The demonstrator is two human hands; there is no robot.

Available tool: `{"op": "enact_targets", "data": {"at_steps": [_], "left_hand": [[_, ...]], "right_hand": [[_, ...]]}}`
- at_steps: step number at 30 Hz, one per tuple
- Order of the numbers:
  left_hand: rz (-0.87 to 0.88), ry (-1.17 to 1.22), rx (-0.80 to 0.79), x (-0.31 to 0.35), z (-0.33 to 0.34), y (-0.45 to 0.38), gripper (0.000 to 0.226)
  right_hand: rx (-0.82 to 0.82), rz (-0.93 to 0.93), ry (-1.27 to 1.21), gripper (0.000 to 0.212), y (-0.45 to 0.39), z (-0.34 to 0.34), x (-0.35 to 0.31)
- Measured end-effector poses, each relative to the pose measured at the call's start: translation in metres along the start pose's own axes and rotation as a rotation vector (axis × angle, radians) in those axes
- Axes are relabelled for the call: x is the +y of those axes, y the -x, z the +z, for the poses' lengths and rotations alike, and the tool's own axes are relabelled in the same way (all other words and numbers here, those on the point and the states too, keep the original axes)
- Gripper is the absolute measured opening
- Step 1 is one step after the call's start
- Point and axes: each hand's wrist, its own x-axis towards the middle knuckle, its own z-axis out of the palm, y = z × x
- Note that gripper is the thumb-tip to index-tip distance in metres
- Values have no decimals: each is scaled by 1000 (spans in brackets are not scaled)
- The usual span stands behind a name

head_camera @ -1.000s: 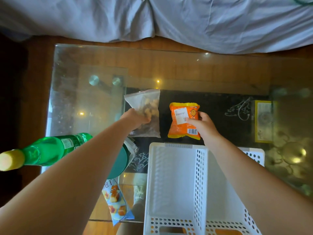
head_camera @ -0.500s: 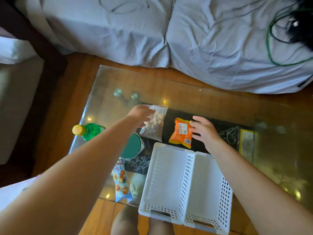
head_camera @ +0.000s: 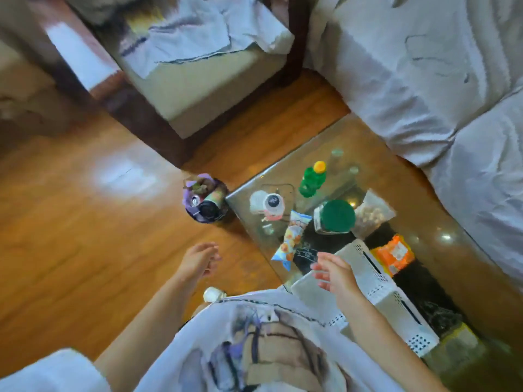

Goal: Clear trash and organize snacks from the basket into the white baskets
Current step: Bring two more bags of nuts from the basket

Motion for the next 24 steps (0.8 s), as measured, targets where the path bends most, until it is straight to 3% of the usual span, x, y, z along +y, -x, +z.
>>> {"op": "enact_targets", "data": {"at_steps": [7,15,20,24], "left_hand": [[-247,366,265,-143,-150,20,15],[-585,866,236,-279,-232,34,26],[-586,928,331,-304,-282,23,18],[-505,961,362,-290,-328,3,26]], "right_hand": [[-186,-32,359,14,31,152,-12],[-163,-104,642,13,52,284,8],[-106,-77,799,12,54,335,24],[-80,-45,925,13,55,382,29]]}}
